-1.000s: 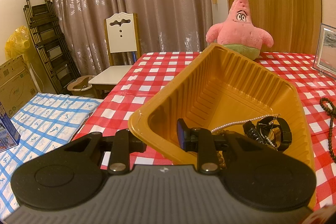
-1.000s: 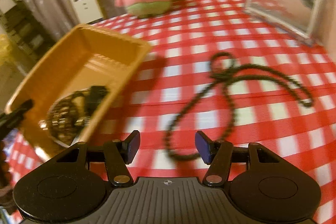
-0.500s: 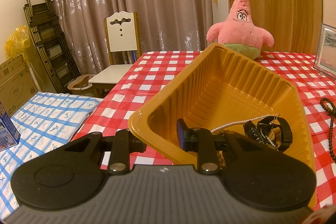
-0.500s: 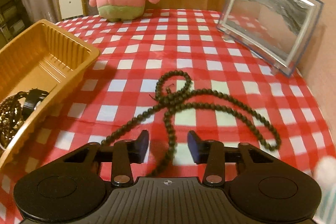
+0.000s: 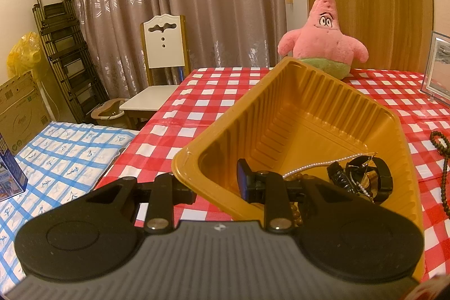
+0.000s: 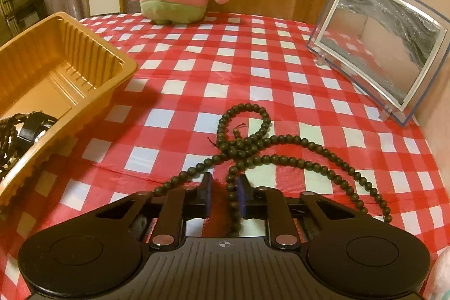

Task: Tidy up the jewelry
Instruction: 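Grasp the long dark bead strand on the table with the right tool, then lift the dark bead strand high with the right tool, untangling it, then lower the dark bead strand into the tray and open the right tool, then set the tray down on the table with the left tool and release it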

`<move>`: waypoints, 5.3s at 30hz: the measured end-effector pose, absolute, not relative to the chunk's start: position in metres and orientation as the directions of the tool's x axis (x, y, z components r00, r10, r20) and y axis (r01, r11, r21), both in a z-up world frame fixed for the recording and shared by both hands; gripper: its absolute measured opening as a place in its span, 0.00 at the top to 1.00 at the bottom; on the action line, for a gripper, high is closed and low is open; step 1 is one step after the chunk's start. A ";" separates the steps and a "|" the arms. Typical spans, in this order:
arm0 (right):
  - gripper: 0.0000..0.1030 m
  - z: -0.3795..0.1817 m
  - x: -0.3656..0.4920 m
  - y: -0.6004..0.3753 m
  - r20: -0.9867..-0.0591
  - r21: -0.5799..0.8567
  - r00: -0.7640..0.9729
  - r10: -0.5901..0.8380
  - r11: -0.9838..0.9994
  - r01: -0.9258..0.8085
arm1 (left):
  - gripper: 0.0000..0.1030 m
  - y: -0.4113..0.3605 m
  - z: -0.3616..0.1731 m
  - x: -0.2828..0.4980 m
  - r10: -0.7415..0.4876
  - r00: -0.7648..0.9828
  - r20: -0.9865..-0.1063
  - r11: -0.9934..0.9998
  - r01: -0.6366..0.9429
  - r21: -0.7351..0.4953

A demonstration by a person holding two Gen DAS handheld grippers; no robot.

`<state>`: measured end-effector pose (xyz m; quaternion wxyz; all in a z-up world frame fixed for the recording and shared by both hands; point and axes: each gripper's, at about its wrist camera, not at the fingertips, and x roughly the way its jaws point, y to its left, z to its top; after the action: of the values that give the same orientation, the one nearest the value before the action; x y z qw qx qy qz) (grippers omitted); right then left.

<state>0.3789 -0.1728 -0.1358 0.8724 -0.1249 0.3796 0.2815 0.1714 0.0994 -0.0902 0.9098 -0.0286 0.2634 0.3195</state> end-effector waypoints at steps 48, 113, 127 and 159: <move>0.94 0.221 0.338 -0.264 -0.144 0.294 0.631 0.762 0.642 -0.708 | 0.76 0.101 -0.091 0.176 0.560 0.667 -0.490 0.801 -0.587 0.117; 0.94 -0.035 0.338 -0.041 -0.507 0.686 0.074 0.859 0.454 -0.569 | 0.76 0.099 -0.091 0.174 0.559 0.669 -0.490 0.801 -0.589 0.110; 0.52 -0.075 0.314 -0.034 -0.708 0.434 0.131 0.694 0.574 -0.694 | 0.76 0.098 -0.091 0.171 0.557 0.670 -0.492 0.802 -0.588 0.107; 0.44 -0.073 0.297 -0.071 -0.738 0.382 0.191 0.648 0.633 -0.673 | 0.75 0.104 -0.099 0.153 0.519 0.623 -0.585 0.743 -0.667 -0.051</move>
<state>0.2965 -0.0708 -0.0734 0.7715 -0.0136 0.4705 0.4280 0.1533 0.1038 -0.0991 0.8910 -0.1327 0.2787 0.3329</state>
